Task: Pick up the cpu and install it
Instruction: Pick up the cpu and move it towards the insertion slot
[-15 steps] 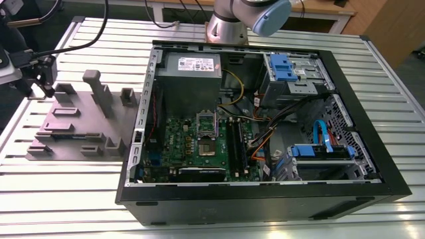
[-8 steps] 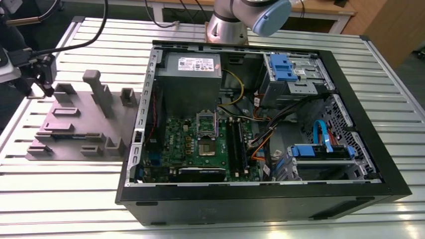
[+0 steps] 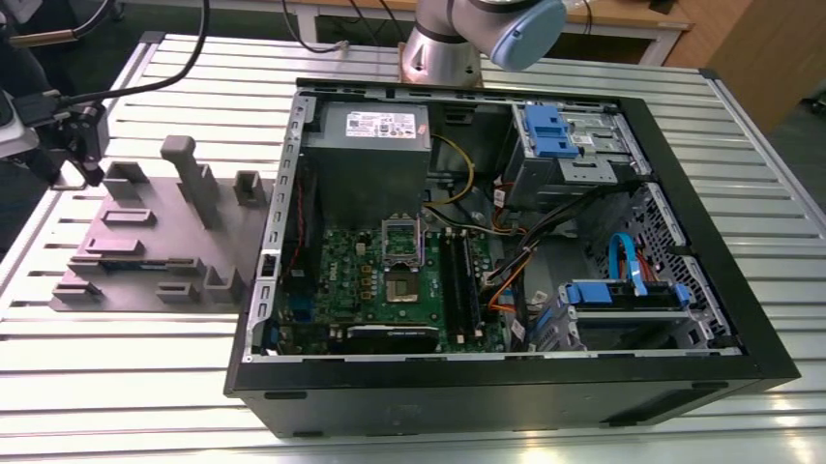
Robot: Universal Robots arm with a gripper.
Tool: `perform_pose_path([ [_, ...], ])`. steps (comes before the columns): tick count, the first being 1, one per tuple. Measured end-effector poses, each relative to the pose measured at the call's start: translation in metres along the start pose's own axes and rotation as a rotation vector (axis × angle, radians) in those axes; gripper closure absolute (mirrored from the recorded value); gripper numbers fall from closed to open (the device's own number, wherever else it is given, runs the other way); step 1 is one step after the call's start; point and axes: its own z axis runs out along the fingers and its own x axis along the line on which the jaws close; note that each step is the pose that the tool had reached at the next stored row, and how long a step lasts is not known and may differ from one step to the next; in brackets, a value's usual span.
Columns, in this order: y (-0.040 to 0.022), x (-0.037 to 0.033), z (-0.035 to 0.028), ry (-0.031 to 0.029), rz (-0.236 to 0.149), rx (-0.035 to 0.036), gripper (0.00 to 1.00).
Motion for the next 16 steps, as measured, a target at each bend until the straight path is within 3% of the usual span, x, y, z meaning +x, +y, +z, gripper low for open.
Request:
perform_pose_path([
  [16,0.0002,0.0,-0.0036,-0.0001,0.0,-0.0001,0.53],
])
